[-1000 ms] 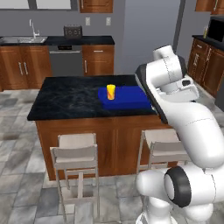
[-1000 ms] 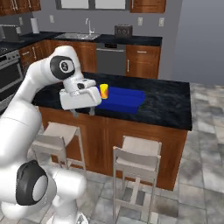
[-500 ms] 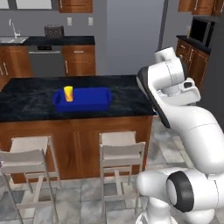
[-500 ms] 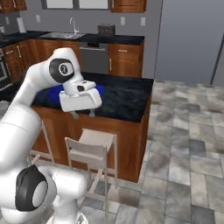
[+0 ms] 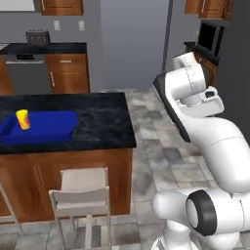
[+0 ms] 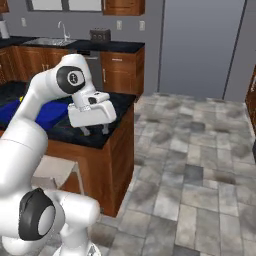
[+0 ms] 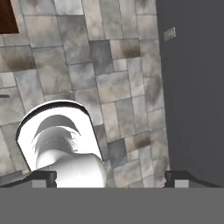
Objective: There is a tray on the dining counter. Grab the cup, mug, and pitcher and place them on the tray. The pitcher may be placed next to the tray if it cannot fit the tray.
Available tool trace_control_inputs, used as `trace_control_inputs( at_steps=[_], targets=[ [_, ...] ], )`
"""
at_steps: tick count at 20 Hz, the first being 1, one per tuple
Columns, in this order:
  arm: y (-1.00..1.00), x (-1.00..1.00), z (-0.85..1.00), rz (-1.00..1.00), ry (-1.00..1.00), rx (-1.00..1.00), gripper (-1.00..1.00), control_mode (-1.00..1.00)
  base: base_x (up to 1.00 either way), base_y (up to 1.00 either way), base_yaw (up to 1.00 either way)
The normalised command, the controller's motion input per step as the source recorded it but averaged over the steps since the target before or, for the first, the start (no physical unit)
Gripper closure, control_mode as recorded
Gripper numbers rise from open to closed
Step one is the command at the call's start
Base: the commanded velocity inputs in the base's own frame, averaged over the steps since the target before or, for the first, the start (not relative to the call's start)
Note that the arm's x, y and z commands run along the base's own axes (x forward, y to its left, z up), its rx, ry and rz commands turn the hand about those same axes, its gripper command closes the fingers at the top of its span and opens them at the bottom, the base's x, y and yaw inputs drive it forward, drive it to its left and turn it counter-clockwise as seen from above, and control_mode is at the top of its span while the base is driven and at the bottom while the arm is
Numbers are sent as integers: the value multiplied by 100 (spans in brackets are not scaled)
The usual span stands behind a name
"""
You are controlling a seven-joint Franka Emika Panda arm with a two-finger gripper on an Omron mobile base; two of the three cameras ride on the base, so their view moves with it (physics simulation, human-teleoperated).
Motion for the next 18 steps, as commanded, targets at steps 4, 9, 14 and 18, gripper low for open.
trace_control_inputs(
  at_steps=[4, 9, 14, 18],
  targets=[
    [0, 0, 0, 0, 0, 0, -100, 100, 87, -100, 0],
    [0, 0, 0, 0, 0, 0, -100, 100, 98, -100, 0],
    [0, 0, 0, 0, 0, 0, -100, 100, 99, -100, 0],
    [0, 0, 0, 0, 0, 0, -100, 100, 97, -90, 0]
  ],
)
